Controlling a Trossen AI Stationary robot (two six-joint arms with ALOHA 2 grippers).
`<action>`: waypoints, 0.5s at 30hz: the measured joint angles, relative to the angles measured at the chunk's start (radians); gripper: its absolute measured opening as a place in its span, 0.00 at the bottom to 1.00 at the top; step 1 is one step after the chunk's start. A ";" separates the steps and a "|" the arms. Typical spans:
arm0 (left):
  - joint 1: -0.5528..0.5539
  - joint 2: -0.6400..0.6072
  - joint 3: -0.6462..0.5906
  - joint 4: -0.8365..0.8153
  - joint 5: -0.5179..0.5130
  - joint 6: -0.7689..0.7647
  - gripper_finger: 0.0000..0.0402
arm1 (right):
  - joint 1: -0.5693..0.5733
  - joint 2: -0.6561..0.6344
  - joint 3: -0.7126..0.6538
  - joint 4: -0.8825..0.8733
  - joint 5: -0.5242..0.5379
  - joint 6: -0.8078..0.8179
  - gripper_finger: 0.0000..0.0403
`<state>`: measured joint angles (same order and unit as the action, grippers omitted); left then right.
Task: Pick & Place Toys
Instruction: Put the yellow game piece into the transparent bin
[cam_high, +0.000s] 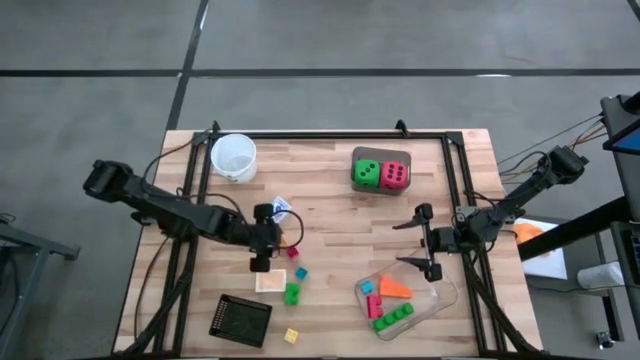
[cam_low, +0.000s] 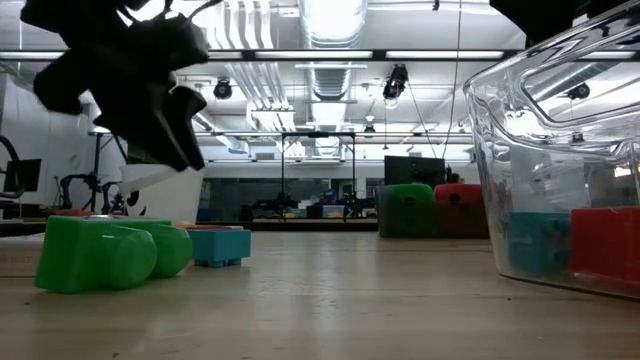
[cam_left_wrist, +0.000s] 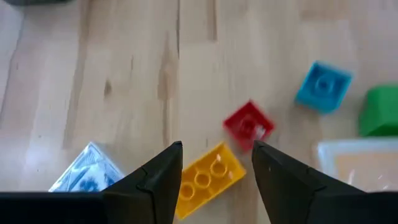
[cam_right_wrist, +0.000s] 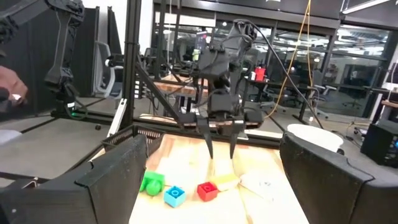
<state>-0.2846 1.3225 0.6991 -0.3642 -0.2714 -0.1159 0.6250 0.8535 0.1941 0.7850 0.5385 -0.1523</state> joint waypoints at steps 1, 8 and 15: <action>0.004 0.011 0.000 -0.008 0.002 0.025 0.48 | 0.000 0.002 0.002 0.000 0.000 0.000 0.88; 0.039 0.063 0.001 -0.066 0.002 0.212 0.48 | 0.000 0.002 0.004 -0.001 0.000 0.001 0.88; 0.080 0.099 0.001 -0.076 0.059 0.288 0.48 | 0.000 0.007 0.004 -0.002 0.000 0.000 0.88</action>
<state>-0.2048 1.4219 0.7002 -0.4404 -0.2120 0.1725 0.6250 0.8604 0.1978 0.7828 0.5381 -0.1520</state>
